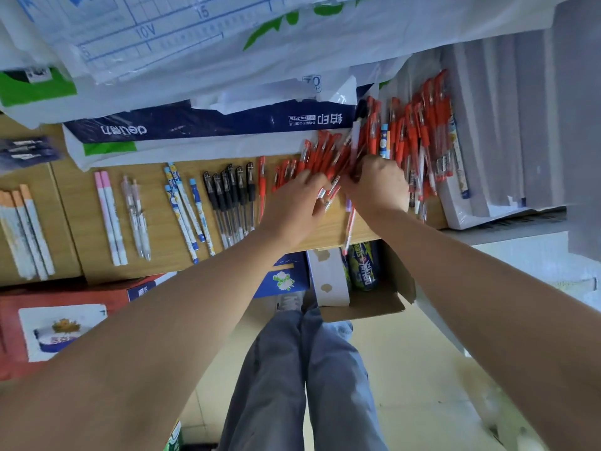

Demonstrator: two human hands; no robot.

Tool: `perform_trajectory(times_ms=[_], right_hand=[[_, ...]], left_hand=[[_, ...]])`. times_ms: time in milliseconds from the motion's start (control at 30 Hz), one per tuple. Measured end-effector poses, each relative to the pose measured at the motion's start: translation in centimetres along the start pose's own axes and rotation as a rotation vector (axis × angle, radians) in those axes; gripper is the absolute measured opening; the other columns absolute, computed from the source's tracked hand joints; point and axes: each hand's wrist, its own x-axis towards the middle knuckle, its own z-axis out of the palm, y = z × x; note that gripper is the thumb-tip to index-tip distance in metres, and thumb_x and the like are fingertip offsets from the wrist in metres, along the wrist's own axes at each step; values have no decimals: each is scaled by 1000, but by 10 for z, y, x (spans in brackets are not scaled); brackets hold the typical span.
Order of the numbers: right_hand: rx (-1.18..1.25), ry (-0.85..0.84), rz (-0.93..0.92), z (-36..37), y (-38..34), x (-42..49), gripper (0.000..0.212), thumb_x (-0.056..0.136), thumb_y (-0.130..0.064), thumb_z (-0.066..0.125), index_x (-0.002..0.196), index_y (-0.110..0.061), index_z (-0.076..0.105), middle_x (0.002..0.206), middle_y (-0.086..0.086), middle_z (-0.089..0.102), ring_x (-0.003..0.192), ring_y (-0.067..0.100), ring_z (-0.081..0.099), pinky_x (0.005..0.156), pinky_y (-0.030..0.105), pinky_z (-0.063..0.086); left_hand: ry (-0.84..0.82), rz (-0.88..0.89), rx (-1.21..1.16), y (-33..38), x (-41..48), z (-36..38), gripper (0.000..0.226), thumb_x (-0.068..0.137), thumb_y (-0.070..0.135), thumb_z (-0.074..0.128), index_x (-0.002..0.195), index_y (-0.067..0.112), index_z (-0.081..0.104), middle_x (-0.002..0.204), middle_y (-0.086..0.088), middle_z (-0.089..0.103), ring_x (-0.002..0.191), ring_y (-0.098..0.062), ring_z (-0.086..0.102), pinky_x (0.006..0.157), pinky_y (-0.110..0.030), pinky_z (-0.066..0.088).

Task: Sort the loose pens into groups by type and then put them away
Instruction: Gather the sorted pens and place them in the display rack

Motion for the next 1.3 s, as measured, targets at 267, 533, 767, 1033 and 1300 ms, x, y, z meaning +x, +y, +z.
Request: perform_trajectory(times_ms=[267,533,767,1033,1300], right_hand=[[387,56,-83,-11,21,-8,12,90,-23,61,89,-11,61,58,-11,50,52,3,48,48,15,36],[397,115,-84,-21,60,-34,11,91,-19,58,82,-16,56,62,-7,55,53,7,51,53,22,40],[405,112,-41,-22,71,-47,14,93,-20,57,88,-8,62,78,0,64,65,11,57,60,18,45],[394,-145,-154,-22,56,-58,13,90,-29,63,85,-17,60,63,-8,62,54,-2,52,54,12,37],[202,99,67,-20,54,-40,37,87,-43,63,106,-12,59,79,-1,61,67,16,57,58,24,41]], left_hand=[[-5,5,6,6,-5,8,15,90,21,58,105,20,59,98,3,63,72,-16,63,58,-32,52],[-223,209,245,40,-4,21,44,96,30,48,140,36,43,115,-3,54,84,-19,62,68,-31,47],[-133,68,281,37,-3,16,33,95,24,52,126,13,52,120,-6,50,77,-18,60,55,-30,48],[-37,-175,-558,56,7,17,27,97,36,50,95,13,62,86,2,63,79,-15,58,71,-30,45],[8,-412,-567,41,9,11,35,98,36,46,92,5,61,85,-14,67,78,-32,64,74,-52,52]])
